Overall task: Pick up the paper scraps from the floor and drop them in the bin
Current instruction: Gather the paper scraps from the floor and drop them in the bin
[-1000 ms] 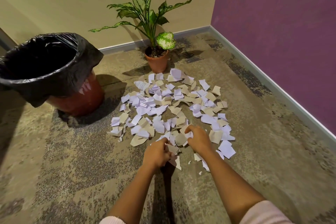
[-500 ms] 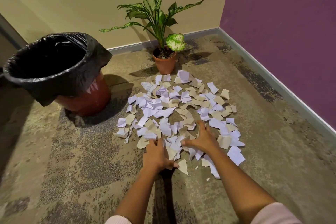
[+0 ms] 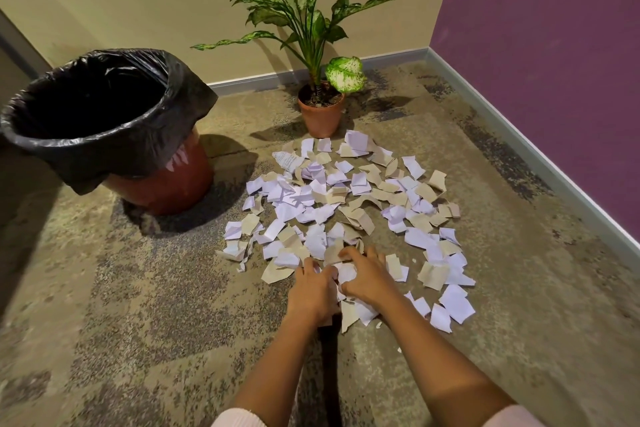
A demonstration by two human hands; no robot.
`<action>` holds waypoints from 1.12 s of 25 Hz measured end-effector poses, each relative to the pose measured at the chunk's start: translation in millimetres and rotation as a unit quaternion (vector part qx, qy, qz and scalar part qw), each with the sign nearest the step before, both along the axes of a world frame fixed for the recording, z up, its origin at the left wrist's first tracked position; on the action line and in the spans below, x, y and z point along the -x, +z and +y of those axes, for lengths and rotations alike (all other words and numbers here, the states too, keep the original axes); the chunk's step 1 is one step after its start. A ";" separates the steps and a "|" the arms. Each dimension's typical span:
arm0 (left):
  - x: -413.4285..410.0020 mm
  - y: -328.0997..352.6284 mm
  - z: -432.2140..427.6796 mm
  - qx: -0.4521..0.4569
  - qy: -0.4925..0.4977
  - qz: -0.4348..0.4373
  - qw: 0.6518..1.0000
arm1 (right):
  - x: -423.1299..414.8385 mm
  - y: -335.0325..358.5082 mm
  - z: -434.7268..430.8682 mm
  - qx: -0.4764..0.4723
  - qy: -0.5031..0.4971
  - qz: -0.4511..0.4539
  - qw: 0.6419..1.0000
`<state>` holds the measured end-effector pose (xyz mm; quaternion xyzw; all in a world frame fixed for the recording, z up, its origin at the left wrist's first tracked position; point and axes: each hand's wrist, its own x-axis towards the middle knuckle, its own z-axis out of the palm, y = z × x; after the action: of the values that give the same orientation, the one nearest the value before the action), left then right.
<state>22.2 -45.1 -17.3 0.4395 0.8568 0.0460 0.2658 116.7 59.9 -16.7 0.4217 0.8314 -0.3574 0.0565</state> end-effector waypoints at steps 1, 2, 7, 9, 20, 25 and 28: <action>1.8 0.0 -0.2 -0.014 0.009 -0.006 1.000 | -0.6 -2.8 -1.8 -0.010 0.007 -0.011 1.000; 2.9 -0.2 -0.5 -0.021 0.014 -0.012 1.000 | -1.5 -5.7 -3.0 -0.018 0.012 -0.020 1.000; 0.0 -4.5 -1.5 -0.041 0.017 -0.031 0.999 | -6.8 -11.3 -2.1 -0.017 0.008 -0.014 1.000; -0.1 -5.8 -2.6 -0.056 0.033 -0.046 0.997 | -7.4 -9.2 -0.9 -0.010 0.002 -0.003 1.000; 29.5 20.5 -24.7 -0.195 0.227 -0.155 0.942 | -13.5 17.3 10.0 0.084 -0.194 0.098 0.973; 54.2 53.6 -28.0 -0.275 0.260 -0.148 0.914 | 14.0 47.4 14.3 0.163 -0.290 0.205 0.920; 77.3 78.0 -31.9 -0.322 0.269 -0.102 0.902 | 42.6 60.8 14.9 0.197 -0.305 0.276 0.890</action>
<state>-55.1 -77.0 60.7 0.2468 0.8491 0.4338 0.1728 74.2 74.8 44.1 0.5192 0.5564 -0.6155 -0.2052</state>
